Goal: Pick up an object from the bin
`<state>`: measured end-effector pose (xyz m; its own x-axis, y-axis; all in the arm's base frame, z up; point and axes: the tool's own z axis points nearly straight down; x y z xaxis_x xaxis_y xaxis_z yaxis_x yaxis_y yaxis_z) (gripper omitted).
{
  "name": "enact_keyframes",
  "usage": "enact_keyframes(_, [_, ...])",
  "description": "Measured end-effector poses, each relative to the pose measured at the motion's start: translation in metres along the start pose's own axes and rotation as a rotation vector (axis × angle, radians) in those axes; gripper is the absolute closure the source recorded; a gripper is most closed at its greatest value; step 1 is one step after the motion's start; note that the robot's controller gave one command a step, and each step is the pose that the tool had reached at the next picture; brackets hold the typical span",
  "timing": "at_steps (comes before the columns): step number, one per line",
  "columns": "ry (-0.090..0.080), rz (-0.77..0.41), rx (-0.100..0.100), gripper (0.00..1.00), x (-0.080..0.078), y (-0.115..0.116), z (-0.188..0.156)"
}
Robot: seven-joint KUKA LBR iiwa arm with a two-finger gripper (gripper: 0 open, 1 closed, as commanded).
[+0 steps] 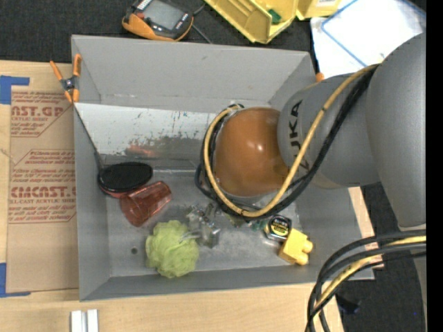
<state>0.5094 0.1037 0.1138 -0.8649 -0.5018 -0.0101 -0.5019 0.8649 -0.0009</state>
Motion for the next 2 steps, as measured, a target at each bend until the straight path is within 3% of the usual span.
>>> enact_keyframes(1, [-0.004,0.033,-0.001,1.00,-0.021,0.008,-0.021])
enact_keyframes(2, [-0.001,0.245,0.000,1.00,-0.017,-0.028,-0.012])
